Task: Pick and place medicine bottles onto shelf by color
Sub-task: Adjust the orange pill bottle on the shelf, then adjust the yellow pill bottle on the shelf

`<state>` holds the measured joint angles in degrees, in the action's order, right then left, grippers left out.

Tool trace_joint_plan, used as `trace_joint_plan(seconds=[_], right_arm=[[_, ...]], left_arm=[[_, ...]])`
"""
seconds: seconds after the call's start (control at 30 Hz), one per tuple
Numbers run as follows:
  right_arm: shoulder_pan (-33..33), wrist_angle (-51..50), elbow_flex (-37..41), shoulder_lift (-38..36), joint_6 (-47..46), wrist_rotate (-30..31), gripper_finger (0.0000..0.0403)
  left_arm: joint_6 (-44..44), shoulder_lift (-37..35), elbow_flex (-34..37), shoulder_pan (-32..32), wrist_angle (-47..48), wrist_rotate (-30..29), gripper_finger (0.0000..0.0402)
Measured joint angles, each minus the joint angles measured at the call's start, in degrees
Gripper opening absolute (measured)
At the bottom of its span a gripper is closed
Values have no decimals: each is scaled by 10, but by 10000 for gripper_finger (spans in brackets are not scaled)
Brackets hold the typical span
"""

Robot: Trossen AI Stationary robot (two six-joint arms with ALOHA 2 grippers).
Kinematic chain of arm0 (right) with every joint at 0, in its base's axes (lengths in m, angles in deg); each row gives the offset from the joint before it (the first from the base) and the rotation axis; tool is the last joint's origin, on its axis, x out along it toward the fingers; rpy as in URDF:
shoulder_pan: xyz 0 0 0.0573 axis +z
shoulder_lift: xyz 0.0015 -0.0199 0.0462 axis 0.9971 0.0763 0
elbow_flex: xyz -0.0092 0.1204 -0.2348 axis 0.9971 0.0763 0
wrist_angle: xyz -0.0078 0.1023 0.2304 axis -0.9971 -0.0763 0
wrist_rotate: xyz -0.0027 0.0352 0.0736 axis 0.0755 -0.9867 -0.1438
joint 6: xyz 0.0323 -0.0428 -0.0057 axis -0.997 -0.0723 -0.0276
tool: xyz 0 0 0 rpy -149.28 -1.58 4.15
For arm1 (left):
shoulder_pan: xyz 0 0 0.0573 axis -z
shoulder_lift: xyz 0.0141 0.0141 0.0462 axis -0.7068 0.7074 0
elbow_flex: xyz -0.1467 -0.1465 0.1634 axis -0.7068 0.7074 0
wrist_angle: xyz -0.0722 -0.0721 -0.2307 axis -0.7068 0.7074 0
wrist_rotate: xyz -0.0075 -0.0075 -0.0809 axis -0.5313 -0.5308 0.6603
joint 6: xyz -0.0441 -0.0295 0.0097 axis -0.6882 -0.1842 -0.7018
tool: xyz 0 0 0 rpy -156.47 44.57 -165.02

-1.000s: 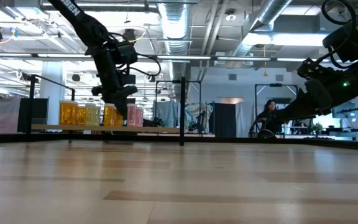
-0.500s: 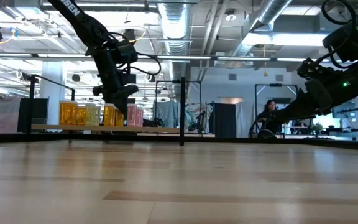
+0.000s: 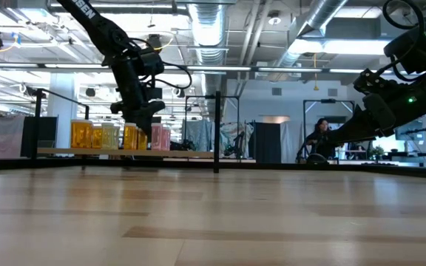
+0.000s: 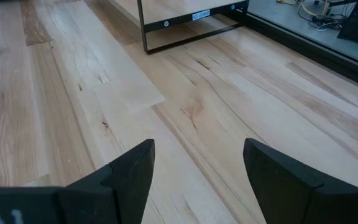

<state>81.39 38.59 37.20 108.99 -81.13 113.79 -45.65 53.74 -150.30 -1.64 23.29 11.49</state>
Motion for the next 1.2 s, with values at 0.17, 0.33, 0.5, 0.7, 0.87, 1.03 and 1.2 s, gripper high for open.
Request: trace_joint_plan(seconds=[0.17,0.33,0.5,0.7,0.87,1.03,1.2], right_arm=[[0,0,0,0,0,0,270],[0,0,0,0,0,0,270],[0,0,0,0,0,0,270],[0,0,0,0,0,0,270],[0,0,0,0,0,0,270],[0,0,0,0,0,0,270],[0,0,0,0,0,0,270]], left_arm=[[-10,0,0,0,-5,4,131],[-14,0,0,0,-11,6,143],[-17,-2,-3,0,-9,6,184],[-1,-2,-42,0,4,6,201],[22,-2,-97,0,65,-1,201],[75,-2,-152,-7,184,-11,201],[150,-2,-189,-16,312,-12,201]])
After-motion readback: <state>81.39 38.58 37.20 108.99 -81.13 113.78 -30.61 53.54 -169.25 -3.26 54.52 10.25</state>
